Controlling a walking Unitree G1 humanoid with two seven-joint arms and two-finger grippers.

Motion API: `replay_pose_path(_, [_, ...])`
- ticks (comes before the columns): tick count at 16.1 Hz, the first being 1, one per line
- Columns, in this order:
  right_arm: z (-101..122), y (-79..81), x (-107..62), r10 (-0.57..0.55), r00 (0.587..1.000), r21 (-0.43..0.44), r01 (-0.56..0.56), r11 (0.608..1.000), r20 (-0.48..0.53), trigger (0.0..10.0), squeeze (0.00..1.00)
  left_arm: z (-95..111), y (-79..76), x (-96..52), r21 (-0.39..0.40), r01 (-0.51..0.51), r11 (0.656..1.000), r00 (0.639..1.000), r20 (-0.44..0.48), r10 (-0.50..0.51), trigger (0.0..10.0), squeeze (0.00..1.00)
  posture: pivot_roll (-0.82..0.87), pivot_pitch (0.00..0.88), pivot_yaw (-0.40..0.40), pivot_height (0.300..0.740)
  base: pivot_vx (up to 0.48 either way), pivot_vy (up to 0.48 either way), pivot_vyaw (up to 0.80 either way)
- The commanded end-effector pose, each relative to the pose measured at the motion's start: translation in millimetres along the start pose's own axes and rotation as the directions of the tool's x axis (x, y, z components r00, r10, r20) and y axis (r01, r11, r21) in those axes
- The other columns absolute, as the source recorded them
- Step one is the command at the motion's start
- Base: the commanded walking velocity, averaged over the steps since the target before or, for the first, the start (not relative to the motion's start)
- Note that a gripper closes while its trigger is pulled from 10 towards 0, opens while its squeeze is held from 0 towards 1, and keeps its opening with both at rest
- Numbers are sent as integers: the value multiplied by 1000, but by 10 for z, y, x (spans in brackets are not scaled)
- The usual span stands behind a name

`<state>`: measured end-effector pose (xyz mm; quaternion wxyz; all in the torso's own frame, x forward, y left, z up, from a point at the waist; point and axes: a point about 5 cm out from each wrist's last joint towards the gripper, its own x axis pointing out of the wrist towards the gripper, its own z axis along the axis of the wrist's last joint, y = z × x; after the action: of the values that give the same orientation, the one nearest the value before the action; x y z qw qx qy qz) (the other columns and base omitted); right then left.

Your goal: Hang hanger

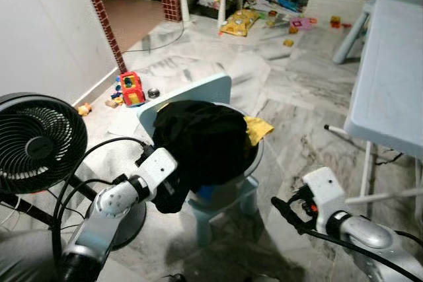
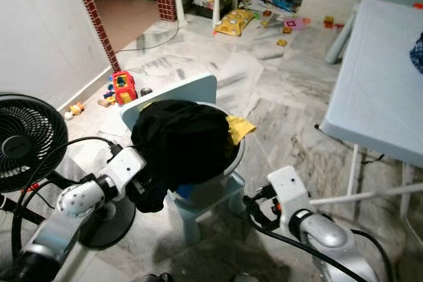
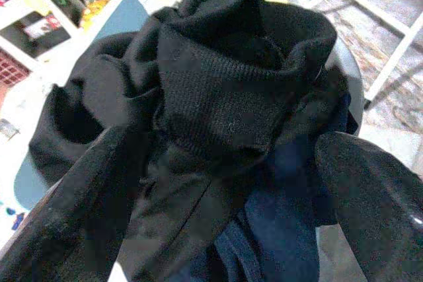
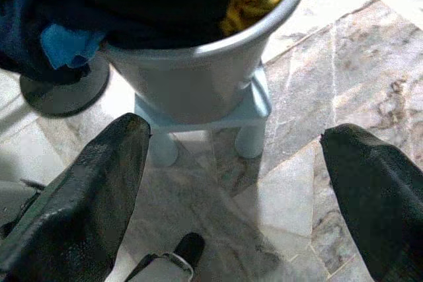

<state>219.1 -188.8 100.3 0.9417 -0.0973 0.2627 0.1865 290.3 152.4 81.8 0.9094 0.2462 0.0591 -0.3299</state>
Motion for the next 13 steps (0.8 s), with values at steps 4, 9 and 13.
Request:
replay_pose_path(4, [7, 67, -52, 18, 1000, 20, -18, 1000, 16, 10000, 0, -53, 28, 72, 30, 51, 998, 999, -14, -50, 10000, 0, -268, 193, 52, 740, 0, 0, 0])
replay_pose_path(9, [43, 20, -44, -6, 1000, -5, 7, 1000, 16, 10000, 0, 50, 67, 216, 43, 69, 997, 997, 31, -70, 10000, 1000, -280, 189, 51, 740, 0, 0, 0])
replay_pose_path(13, [75, 36, 4, -1, 1000, -18, 2, 1000, 26, 10000, 0, 54, 23, 226, 84, 91, 992, 995, 28, -94, 10000, 1000, -270, 181, 50, 740, 0, 0, 0])
